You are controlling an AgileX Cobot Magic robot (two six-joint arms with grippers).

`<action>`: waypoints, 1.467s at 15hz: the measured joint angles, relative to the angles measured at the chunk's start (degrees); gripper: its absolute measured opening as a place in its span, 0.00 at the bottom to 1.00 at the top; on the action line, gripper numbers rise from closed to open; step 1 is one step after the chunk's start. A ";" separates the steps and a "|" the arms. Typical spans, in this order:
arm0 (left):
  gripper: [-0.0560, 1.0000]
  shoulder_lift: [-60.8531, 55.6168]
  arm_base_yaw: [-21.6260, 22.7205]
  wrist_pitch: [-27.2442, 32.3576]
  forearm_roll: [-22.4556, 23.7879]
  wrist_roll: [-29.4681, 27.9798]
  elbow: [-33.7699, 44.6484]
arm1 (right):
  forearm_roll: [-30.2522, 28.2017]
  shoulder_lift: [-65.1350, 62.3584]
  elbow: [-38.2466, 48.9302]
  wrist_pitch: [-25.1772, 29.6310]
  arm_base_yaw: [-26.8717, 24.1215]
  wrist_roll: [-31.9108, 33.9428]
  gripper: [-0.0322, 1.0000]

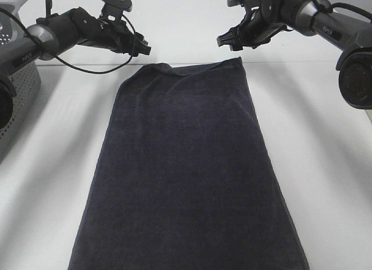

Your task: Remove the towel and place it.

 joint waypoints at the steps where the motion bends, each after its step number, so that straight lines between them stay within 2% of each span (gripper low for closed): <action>1: 0.60 0.00 0.00 -0.23 0.00 -0.52 0.00 | -0.06 0.00 0.00 0.00 -0.52 0.46 0.60; 4: 0.60 -0.06 0.00 3.15 0.06 -0.74 0.00 | 0.00 0.00 0.00 2.18 -2.01 2.52 0.62; 7: 0.62 -1.55 0.40 11.29 2.06 -4.76 0.00 | 0.86 -1.66 0.00 12.38 -2.46 3.04 0.62; 8: 0.67 -2.86 0.63 15.07 4.64 -8.42 0.00 | 1.60 -3.32 0.00 15.64 -2.46 3.90 0.63; 11: 0.86 -10.20 0.86 26.87 16.96 -25.78 0.00 | 3.04 -10.49 0.00 26.47 -2.46 10.37 0.73; 12: 0.88 -13.06 0.92 30.65 19.37 -28.82 0.00 | 3.09 -12.61 0.00 29.74 -2.46 11.06 0.75; 14: 0.89 -20.11 2.06 40.11 23.78 -31.00 0.00 | 3.55 -18.56 0.00 36.44 -2.64 10.83 0.76; 17: 0.89 -25.55 8.25 46.98 25.78 -32.43 0.00 | 5.56 -24.47 0.11 37.30 -4.98 10.03 0.76; 19: 0.89 -27.90 13.06 49.22 26.07 -32.72 0.00 | 5.39 -29.34 2.18 37.30 -5.79 8.54 0.76; 22: 0.89 -31.17 15.30 49.56 25.84 -33.23 1.09 | 7.10 -37.53 10.43 37.36 -5.67 7.16 0.76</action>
